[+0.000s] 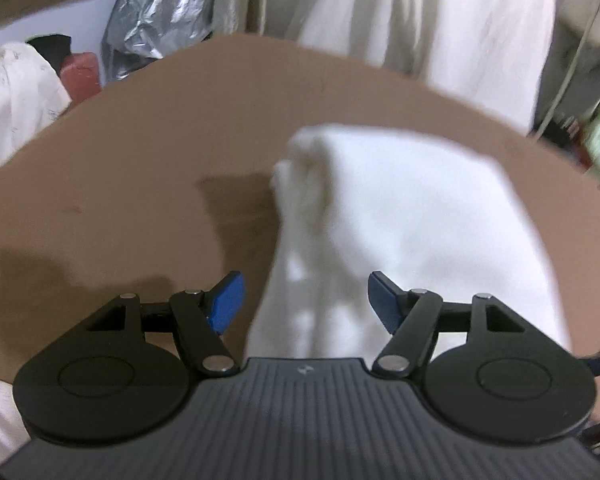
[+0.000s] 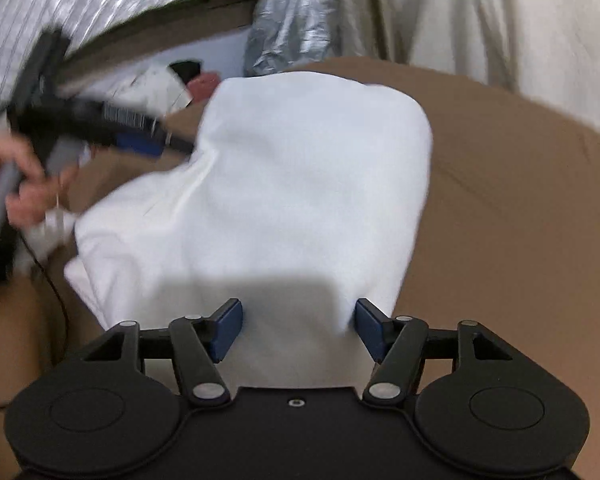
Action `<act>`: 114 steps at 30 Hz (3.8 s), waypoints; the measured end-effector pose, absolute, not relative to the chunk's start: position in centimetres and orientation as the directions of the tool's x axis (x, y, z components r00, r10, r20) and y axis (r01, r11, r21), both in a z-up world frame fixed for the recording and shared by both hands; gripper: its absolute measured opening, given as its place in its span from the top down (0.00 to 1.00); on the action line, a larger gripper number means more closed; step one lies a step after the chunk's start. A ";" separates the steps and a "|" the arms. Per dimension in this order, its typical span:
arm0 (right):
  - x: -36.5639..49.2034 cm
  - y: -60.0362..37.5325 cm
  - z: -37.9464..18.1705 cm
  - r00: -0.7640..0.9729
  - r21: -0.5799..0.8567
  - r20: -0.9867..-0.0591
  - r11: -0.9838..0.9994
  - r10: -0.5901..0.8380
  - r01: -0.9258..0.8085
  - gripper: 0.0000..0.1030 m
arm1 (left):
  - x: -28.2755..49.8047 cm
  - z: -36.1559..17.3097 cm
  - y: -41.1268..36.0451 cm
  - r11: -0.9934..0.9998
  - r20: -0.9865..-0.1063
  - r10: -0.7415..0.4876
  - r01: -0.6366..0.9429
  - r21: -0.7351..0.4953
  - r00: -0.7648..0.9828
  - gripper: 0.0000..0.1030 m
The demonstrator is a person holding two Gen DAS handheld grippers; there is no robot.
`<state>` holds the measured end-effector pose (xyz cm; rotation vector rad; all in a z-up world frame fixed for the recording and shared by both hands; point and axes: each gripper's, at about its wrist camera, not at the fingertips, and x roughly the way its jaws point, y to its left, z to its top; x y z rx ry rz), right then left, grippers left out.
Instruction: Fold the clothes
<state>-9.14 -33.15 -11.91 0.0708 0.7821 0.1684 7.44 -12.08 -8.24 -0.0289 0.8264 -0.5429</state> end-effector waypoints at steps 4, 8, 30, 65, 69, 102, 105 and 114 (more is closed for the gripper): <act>-10.4 -32.4 -10.3 0.709 -0.084 -0.693 0.962 0.131 -0.259 0.39 | 6.6 -7.3 -11.5 0.833 -0.610 -0.546 0.447 -0.325 0.574 0.33; -10.4 -32.6 -8.6 0.732 -0.027 -0.650 0.957 0.203 -0.289 0.39 | 6.2 -8.4 -13.7 0.838 -0.681 -0.497 0.500 -0.218 0.537 0.32; -9.2 -27.1 -10.2 0.530 0.272 -0.621 0.793 0.578 -0.546 0.35 | 10.5 -8.0 -17.1 0.912 -0.675 -0.349 0.401 -0.086 0.649 0.32; -4.5 -42.8 -16.5 0.722 0.362 -0.652 0.932 0.233 0.027 0.19 | 14.0 -13.5 -16.0 0.826 -0.678 -0.539 0.471 -0.309 0.501 0.31; -3.8 -42.6 -16.9 0.727 0.382 -0.643 0.924 0.242 0.031 0.16 | 14.2 -15.6 -18.9 0.815 -0.708 -0.537 0.498 -0.295 0.459 0.26; 7.4 -34.1 -13.9 0.697 0.030 -0.702 0.985 0.144 -0.172 0.15 | 9.8 -12.2 -19.2 0.856 -0.747 -0.415 0.500 -0.127 0.520 0.24; 6.7 -33.6 -13.2 0.710 0.049 -0.689 0.987 0.146 -0.155 0.15 | 9.0 -14.4 -17.7 0.890 -0.819 -0.326 0.445 -0.098 0.472 0.23; -4.1 -24.2 -14.9 0.664 -0.151 -0.733 0.915 0.150 -0.374 0.14 | 7.9 -15.0 -13.7 0.901 -0.827 -0.380 0.369 -0.228 0.415 0.21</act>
